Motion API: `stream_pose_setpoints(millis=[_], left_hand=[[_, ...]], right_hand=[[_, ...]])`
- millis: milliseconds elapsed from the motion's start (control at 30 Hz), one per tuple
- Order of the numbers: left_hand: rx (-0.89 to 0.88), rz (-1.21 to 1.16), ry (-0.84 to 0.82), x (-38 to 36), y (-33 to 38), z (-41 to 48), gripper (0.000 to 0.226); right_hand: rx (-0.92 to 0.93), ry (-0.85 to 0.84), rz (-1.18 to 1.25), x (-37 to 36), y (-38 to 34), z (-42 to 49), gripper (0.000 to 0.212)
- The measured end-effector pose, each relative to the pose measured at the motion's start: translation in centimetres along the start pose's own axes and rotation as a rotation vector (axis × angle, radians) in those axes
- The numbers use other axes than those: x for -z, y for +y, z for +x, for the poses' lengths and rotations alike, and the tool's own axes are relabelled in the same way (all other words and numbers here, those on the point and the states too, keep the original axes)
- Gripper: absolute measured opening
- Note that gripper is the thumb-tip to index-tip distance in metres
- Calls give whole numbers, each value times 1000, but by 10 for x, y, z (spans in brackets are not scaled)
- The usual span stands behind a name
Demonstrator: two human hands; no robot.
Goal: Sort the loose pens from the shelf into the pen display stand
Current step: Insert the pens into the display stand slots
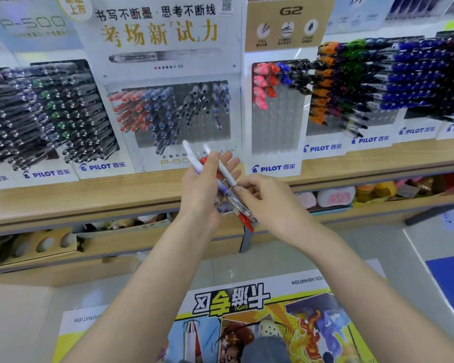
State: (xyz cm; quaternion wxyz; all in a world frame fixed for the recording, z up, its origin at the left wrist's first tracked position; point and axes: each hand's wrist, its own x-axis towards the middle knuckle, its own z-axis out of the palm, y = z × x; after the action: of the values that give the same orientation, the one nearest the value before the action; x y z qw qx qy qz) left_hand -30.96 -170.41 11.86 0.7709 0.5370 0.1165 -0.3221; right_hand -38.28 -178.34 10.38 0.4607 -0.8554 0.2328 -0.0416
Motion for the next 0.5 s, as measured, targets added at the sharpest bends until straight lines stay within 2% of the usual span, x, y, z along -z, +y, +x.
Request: stream_pose_setpoints(millis=[67,167,333,500], left_hand=[[17,58,4,6,4,-1,22],[31,117,-25,17,8,2,25],[-5,192,19,36,9,9,24],[12,227,-35,51,7,13,28]], right_hand=[[0,91,-2,-7,-1,-1,5],[51,249,9,-11,2,1,8],[119,500,12,-11,12,4,2],[180,648,73,-13,12,16,3]])
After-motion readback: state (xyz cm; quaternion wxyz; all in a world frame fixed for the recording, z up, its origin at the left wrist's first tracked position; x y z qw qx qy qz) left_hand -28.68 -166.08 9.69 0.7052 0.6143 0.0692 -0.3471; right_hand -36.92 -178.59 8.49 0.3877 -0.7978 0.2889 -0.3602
